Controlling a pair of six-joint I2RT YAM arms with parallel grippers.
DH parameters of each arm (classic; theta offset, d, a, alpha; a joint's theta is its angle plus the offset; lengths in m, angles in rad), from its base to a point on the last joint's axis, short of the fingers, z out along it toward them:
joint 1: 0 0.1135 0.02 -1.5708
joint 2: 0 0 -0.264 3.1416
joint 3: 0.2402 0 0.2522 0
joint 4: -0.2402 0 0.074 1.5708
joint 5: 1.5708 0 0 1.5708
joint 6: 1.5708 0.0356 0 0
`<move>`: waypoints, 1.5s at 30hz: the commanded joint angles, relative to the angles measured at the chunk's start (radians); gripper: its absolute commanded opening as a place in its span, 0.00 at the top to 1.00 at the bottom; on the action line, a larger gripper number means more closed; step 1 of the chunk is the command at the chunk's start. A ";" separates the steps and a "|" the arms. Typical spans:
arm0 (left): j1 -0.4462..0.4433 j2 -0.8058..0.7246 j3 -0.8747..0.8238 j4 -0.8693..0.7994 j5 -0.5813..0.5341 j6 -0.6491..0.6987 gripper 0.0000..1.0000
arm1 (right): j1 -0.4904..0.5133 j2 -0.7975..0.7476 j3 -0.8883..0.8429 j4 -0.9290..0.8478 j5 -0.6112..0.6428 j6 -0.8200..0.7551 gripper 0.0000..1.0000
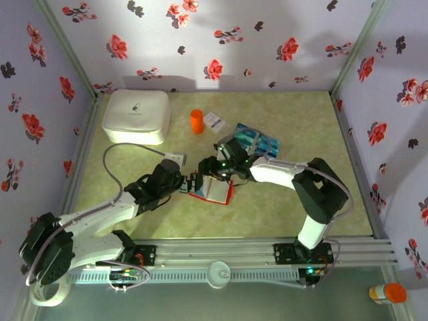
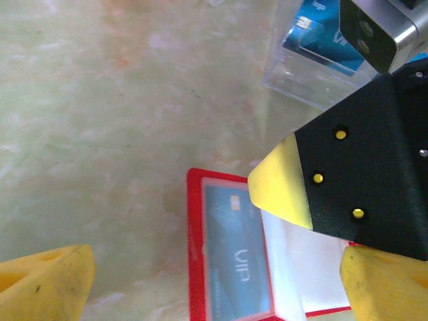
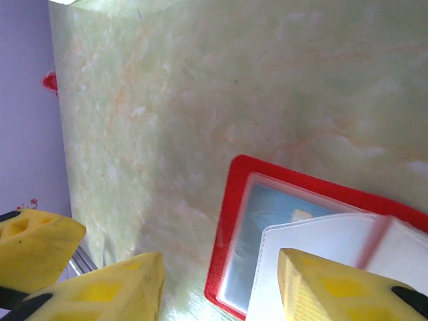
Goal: Put the credit cards into the card holder
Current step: Flip over the card slot on the card holder.
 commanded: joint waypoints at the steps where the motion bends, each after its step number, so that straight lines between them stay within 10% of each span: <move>1: 0.013 -0.034 -0.021 -0.028 -0.026 -0.002 0.05 | 0.019 0.067 0.046 0.002 0.020 0.011 0.51; 32: 0.020 0.218 -0.057 0.093 -0.026 0.002 0.04 | -0.036 0.044 0.090 0.016 0.006 0.024 0.52; 45: 0.019 0.282 -0.070 0.104 -0.044 -0.016 0.03 | -0.043 -0.276 -0.076 -0.450 0.313 -0.212 0.50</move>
